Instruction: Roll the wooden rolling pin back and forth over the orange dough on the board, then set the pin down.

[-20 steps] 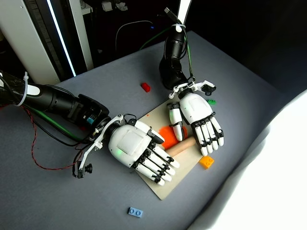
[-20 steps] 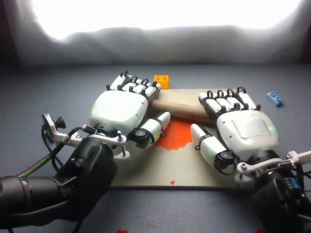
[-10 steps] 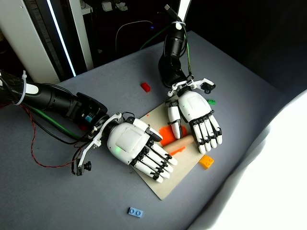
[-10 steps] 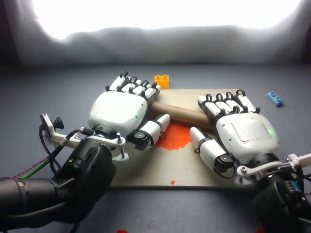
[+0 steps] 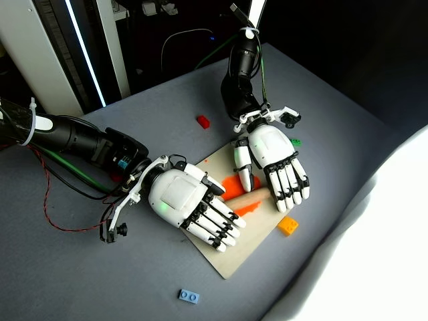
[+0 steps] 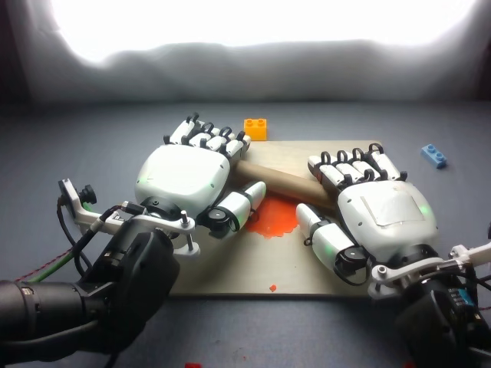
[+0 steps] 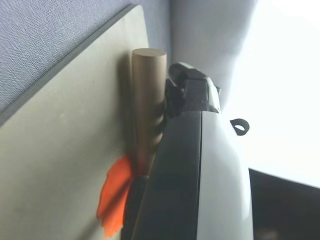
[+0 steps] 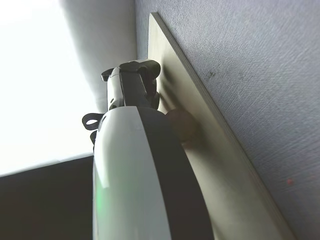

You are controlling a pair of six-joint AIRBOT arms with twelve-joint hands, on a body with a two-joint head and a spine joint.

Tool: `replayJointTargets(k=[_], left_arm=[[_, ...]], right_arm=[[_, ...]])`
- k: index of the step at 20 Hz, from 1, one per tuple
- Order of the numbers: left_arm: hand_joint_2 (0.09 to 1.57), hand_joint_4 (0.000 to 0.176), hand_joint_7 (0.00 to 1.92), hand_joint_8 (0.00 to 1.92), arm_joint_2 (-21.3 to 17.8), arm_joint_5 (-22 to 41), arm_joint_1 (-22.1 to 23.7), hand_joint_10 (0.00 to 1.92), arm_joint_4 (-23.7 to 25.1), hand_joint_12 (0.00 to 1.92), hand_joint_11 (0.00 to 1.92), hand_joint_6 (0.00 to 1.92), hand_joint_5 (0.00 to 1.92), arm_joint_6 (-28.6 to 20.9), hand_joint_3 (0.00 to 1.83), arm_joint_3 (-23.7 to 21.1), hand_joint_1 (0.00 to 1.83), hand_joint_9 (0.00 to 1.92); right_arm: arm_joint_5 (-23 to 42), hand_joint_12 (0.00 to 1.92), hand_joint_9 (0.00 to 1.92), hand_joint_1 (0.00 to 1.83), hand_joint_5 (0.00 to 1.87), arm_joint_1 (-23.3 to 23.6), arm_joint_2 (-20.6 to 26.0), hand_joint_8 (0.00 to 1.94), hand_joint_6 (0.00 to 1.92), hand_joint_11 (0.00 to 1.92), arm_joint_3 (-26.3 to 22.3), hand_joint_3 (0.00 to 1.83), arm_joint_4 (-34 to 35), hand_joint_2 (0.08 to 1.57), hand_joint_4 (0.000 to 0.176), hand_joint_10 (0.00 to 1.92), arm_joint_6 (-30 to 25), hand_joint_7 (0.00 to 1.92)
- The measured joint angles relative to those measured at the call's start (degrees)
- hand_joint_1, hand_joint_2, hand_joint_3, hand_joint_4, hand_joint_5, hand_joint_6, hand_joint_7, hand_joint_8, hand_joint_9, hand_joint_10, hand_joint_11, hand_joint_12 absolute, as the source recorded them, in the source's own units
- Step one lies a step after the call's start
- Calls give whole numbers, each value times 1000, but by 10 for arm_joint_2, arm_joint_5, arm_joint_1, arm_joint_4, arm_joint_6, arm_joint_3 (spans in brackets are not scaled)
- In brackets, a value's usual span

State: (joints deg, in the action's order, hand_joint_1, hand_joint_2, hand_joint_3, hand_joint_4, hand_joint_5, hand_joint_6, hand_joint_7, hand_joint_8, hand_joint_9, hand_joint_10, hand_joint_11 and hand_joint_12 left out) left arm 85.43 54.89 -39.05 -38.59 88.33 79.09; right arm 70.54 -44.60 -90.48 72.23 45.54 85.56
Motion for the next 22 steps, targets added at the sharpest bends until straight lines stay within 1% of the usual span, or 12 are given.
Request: replayJointTargets(k=[2, 4, 6, 8, 11, 12, 15, 18, 19, 20, 22], left_arm=[[1498, 0, 362, 1, 0, 0, 0, 0, -3, 492, 0, 6, 299, 1, 0, 0, 0, 283], [1499, 0, 351, 1, 0, 0, 0, 0, -4, 465, 0, 0, 278, 2, 1, 0, 0, 274], [1502, 0, 362, 5, 0, 0, 0, 4, -5, 485, 0, 10, 300, 4, 2, -2, 0, 282], [1502, 0, 369, 4, -3, -1, 0, 3, -10, 527, 0, 12, 318, 10, 1, -6, 0, 284], [1504, 0, 373, 5, -7, -1, 3, 2, -15, 525, 0, 14, 323, 16, 2, -9, 0, 282], [1504, 0, 372, 2, -7, 0, 3, 0, -15, 487, 0, 7, 319, 16, 1, -10, 0, 277], [1503, 0, 375, 2, -11, -2, 3, 0, -13, 465, 0, 2, 312, 18, 1, -14, 0, 277], [1503, 0, 383, 3, -15, -3, 3, 4, -19, 494, 0, 5, 322, 21, 1, -20, 0, 287], [1502, 0, 378, 1, -17, -4, 3, 2, -21, 499, 0, 3, 318, 21, 0, -21, 0, 284], [1504, 0, 374, 0, -19, -4, 3, 0, -24, 482, 0, 0, 306, 23, 1, -21, 0, 279], [1507, 0, 375, 0, -23, -3, 3, 1, -27, 517, 0, 6, 320, 27, 2, -25, 0, 281]], right_arm=[[0, 865, 322, 0, 373, 0, 0, 3, 11, 0, 0, 0, 0, 1539, 0, 10, 0, 366], [0, 816, 308, 0, 351, 0, 0, 1, 1, 0, 0, 0, -1, 1535, 0, 3, 0, 342], [0, 811, 266, 0, 341, 0, 0, 0, 0, 0, 0, 0, -1, 1526, 0, 0, 0, 315], [0, 765, 255, 0, 327, 0, 0, 0, 2, 0, 0, 0, -1, 1525, 0, 0, 0, 303], [0, 791, 264, 0, 342, -3, 0, 4, 8, 0, 0, 0, -2, 1528, 0, 4, 0, 314], [-1, 797, 267, 0, 343, -4, 0, 4, 8, 0, 0, 0, -2, 1531, 0, 6, 0, 317], [0, 831, 283, 0, 354, -4, 0, 9, 11, 0, 0, 3, -2, 1537, 0, 11, 0, 344], [0, 809, 276, 0, 360, -4, 0, 4, 12, 0, 0, 2, -2, 1538, 0, 7, 0, 339], [0, 763, 263, 0, 350, -4, 0, 2, 7, 0, 0, 2, -2, 1540, 0, 1, 0, 321], [0, 838, 289, 0, 364, -4, 0, 8, 10, 0, 0, 3, -2, 1544, 0, 11, 0, 345], [0, 829, 299, 0, 353, -4, 0, 6, 4, 0, 0, 5, -2, 1551, 0, 13, 0, 348]])
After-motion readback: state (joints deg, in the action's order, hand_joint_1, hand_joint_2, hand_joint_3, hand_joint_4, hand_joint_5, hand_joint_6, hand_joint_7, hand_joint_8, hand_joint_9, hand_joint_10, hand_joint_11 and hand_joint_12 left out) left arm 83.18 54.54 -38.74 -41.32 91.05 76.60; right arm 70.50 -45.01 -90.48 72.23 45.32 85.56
